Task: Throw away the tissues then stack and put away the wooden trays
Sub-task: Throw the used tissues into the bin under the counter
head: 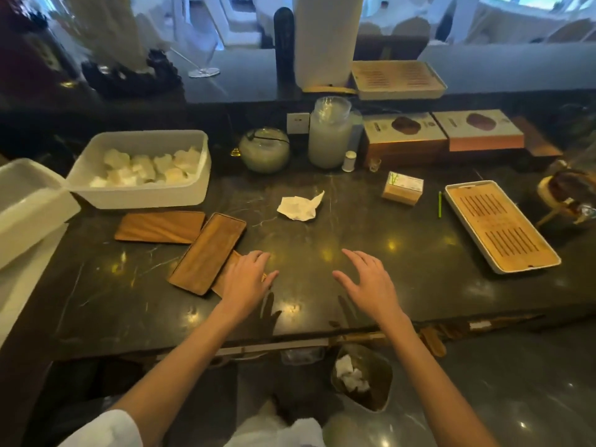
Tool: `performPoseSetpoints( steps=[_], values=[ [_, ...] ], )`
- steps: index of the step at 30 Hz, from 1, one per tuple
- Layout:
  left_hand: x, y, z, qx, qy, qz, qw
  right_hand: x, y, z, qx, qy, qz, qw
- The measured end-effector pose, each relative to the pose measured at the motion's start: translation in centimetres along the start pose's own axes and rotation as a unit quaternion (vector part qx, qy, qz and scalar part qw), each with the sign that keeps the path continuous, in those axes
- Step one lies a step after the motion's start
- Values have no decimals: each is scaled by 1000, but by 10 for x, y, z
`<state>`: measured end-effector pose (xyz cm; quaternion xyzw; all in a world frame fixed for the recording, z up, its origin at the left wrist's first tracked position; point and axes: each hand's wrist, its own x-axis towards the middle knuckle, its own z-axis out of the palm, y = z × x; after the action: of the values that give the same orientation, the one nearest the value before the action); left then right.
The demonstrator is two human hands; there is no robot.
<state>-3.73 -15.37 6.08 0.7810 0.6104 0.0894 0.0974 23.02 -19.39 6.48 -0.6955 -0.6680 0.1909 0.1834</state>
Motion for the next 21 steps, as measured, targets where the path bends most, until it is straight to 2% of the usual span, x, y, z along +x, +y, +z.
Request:
performPoseSetpoints(
  steps=[6,14,17,21],
  values=[
    [38,-13,24,-45,-33,-11,998,56,-14,18,1,-21,24,999],
    [66,0,63,-65,-84,-31,994,179,-15,46,-21,-57,-20,998],
    [66,7,93,-40,-158,-7,987,221,-17,68,-51,-88,-39,994],
    [76,20,126,7,-302,-1,953,258,-16,101,-109,-180,-33,977]
  ],
)
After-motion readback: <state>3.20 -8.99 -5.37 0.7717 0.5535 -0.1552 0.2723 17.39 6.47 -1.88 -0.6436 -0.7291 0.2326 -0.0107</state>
